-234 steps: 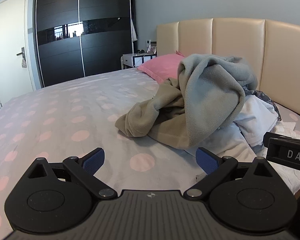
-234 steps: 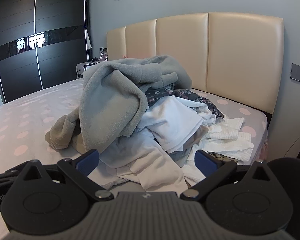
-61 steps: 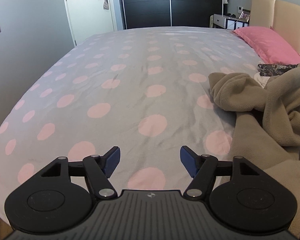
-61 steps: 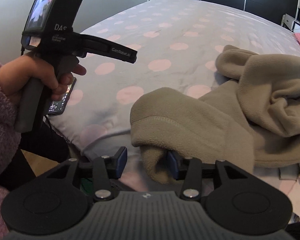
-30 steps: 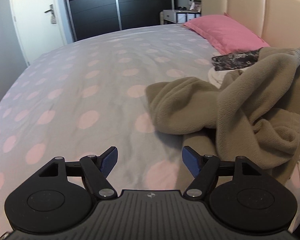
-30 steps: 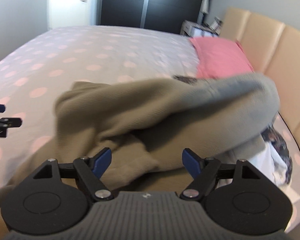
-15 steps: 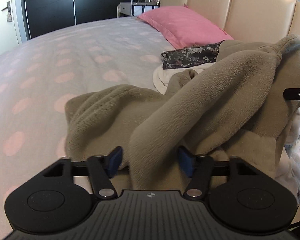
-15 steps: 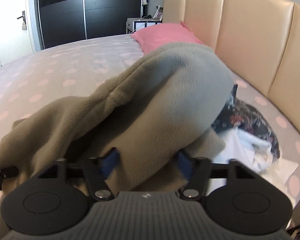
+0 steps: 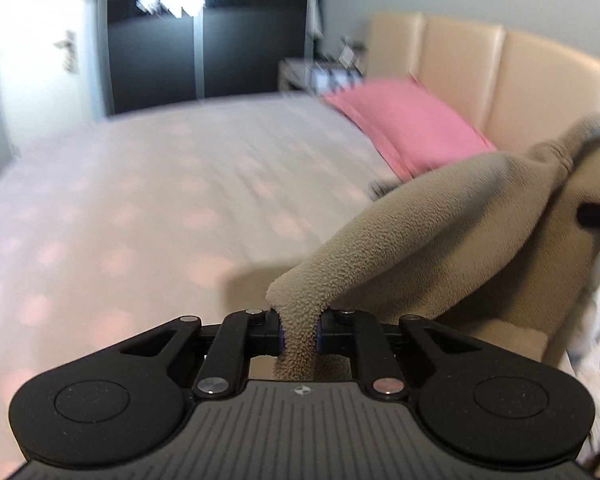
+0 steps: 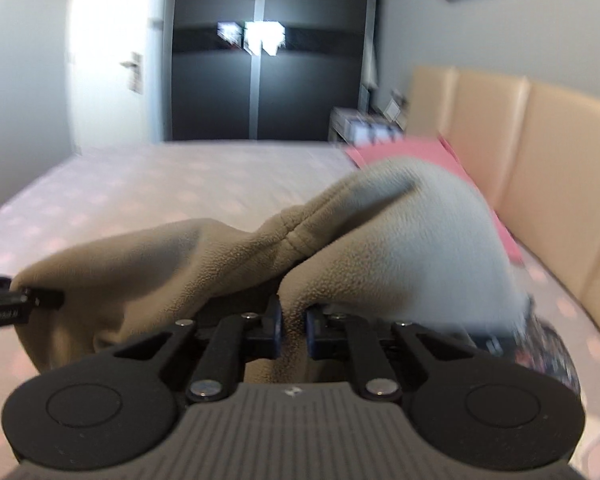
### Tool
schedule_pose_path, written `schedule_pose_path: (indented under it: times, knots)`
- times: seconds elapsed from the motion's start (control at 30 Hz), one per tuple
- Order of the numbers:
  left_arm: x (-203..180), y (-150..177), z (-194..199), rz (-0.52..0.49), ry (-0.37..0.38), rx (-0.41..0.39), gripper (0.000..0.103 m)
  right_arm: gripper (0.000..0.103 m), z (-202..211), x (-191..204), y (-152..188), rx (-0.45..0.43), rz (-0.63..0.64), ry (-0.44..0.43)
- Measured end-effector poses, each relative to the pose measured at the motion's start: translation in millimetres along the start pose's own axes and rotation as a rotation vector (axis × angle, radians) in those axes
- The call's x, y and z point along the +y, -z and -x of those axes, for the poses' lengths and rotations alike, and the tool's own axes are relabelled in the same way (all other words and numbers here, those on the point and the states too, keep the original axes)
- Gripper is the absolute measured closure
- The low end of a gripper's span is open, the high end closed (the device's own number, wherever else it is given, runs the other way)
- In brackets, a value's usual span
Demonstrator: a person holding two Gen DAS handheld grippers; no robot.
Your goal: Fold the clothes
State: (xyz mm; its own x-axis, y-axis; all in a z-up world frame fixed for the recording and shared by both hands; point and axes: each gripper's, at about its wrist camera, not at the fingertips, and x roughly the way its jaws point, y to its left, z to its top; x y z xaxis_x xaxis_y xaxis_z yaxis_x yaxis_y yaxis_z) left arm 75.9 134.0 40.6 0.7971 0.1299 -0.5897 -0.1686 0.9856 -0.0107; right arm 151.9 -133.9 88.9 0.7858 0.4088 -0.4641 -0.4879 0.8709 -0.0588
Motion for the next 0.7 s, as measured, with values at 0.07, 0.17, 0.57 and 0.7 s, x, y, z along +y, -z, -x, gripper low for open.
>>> schedule_pose_path:
  times: [0.07, 0.17, 0.57, 0.7]
  knots:
    - [18.2, -6.4, 29.0, 0.014, -0.053, -0.056, 0.093, 0.09, 17.1, 19.6, -16.7, -0.046, 0.016, -0.035]
    - [45.4, -16.1, 72.5, 0.035, -0.133, -0.141, 0.093, 0.091, 44.2, 46.6, -42.2, -0.125, 0.037, -0.089]
    - [134.1, -40.2, 202.1, 0.11, -0.382, -0.366, 0.093, 0.091, 129.5, 141.6, -87.0, -0.333, 0.142, -0.319]
    - [143.2, -26.0, 184.4, 0.136, -0.382, -0.289, 0.093, 0.091, 113.7, 161.5, -71.4, -0.242, 0.148, -0.348]
